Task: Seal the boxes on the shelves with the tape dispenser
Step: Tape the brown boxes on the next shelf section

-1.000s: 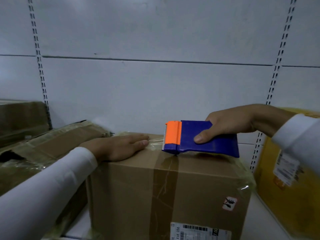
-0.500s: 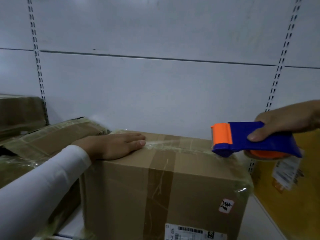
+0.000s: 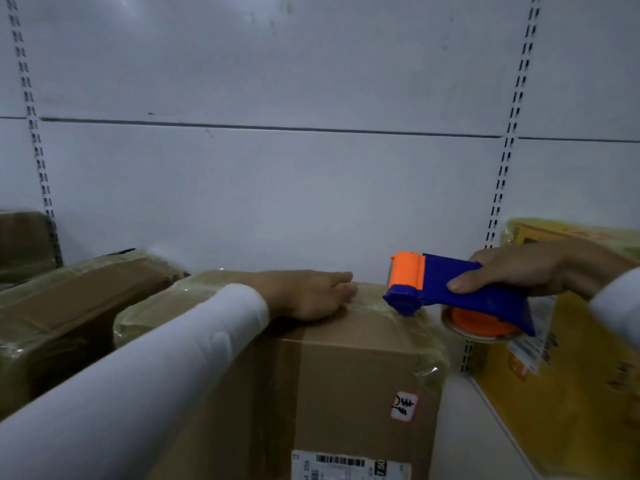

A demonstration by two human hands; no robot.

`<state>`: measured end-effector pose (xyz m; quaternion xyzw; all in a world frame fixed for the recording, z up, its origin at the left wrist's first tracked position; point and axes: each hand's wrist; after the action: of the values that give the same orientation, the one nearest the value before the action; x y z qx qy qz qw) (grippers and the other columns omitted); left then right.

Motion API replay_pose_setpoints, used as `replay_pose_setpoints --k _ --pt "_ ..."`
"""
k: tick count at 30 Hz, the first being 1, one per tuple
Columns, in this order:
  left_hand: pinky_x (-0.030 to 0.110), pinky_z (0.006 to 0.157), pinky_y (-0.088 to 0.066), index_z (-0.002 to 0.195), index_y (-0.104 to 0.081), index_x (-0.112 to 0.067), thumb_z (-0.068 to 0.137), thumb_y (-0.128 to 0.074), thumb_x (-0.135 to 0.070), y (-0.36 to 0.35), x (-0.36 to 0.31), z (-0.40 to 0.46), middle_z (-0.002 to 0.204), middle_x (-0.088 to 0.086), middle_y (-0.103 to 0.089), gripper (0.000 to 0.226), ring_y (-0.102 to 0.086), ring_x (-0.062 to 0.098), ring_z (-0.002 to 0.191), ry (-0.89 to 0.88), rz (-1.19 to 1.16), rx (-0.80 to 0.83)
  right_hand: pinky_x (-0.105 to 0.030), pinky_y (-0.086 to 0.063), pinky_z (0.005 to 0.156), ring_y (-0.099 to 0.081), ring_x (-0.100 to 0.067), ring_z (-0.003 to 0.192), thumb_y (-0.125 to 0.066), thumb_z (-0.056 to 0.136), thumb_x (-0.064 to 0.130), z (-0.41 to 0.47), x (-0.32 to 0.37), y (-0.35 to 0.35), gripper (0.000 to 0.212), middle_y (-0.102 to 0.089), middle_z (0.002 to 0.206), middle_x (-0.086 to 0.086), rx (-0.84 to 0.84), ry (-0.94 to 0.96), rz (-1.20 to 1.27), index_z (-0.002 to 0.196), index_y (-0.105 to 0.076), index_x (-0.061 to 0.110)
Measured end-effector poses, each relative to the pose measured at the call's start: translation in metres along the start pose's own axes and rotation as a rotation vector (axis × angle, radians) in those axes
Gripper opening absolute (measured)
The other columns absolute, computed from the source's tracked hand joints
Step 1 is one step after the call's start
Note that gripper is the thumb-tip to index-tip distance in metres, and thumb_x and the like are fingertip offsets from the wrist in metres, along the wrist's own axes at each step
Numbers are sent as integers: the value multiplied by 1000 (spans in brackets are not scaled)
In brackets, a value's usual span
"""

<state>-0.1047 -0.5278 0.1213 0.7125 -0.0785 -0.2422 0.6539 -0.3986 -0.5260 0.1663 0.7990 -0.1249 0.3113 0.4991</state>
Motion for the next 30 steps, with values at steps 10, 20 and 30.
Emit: replay_pose_setpoints --k 10,20,30 --pt "20 108 1 152 -9 -28 100 -18 -50 -18 4 8 160 -11 -2 57 -1 5 145 -65 16 40 -24 -54 59 -70 -17 69 -86 41 72 -19 -25 19 88 -74 85 -9 26 -6 -26 98 -72 7" --pt "23 113 -3 151 -15 -31 99 -20 -54 -15 7 12 159 -13 -9 57 -10 6 145 -56 84 16 -25 -55 65 -72 -17 79 -73 76 53 -25 -55 0 53 -76 93 -5 -7 -107 -5 106 -67 9" --pt "36 107 -33 129 -49 -25 101 -29 -47 -8 -17 -3 132 -6 -54 41 -49 11 119 -162 -19 -65 -39 -52 75 -65 -32 82 -64 87 59 11 -35 -48 58 -67 100 -23 123 130 102 102 -65 3"
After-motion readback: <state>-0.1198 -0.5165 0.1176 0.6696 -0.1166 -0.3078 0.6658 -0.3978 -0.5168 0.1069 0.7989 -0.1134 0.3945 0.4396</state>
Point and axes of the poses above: each hand's wrist, its own z-axis towards the middle knuckle, its own y-axis out of the back of the hand, x = y × z
